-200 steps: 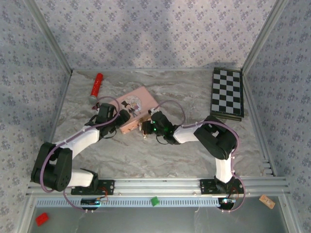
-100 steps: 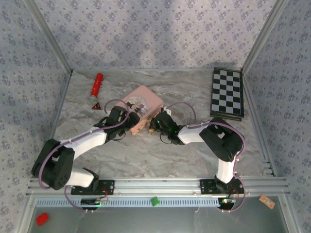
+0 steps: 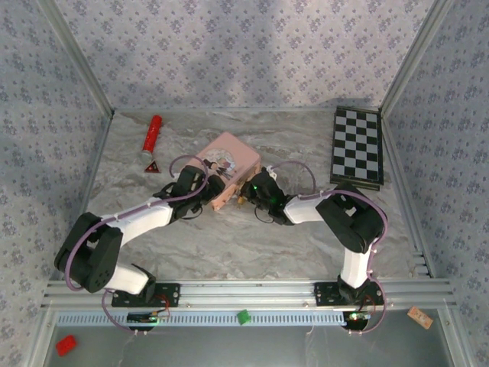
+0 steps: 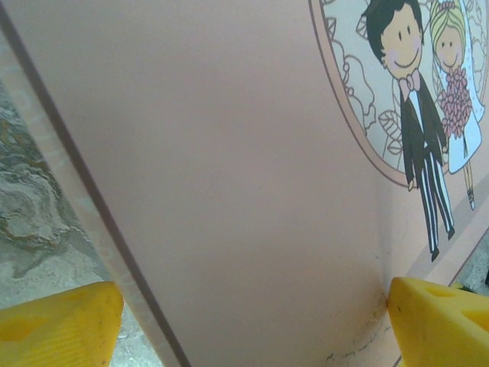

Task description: Unlock a padlock with a key

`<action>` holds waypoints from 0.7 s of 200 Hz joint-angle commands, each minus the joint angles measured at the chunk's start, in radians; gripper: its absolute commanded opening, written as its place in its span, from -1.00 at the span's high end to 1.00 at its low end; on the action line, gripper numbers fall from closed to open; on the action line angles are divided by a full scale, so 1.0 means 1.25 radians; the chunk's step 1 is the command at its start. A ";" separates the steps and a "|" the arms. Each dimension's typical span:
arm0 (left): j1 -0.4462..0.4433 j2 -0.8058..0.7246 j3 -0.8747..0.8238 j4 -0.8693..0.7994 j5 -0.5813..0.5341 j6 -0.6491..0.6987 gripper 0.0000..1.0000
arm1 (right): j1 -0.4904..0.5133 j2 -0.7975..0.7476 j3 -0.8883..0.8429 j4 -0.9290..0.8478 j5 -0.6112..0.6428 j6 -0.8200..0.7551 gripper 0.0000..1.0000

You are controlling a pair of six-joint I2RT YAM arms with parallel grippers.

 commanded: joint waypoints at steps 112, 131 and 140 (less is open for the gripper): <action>-0.008 0.024 -0.001 0.006 -0.028 -0.006 -0.79 | -0.046 -0.048 -0.007 0.008 0.053 0.109 1.00; -0.007 0.024 -0.001 0.005 -0.028 -0.006 -0.79 | -0.054 -0.052 -0.010 0.008 0.053 0.113 1.00; -0.008 0.026 0.001 0.005 -0.028 -0.006 -0.79 | -0.058 -0.053 -0.010 0.008 0.052 0.114 1.00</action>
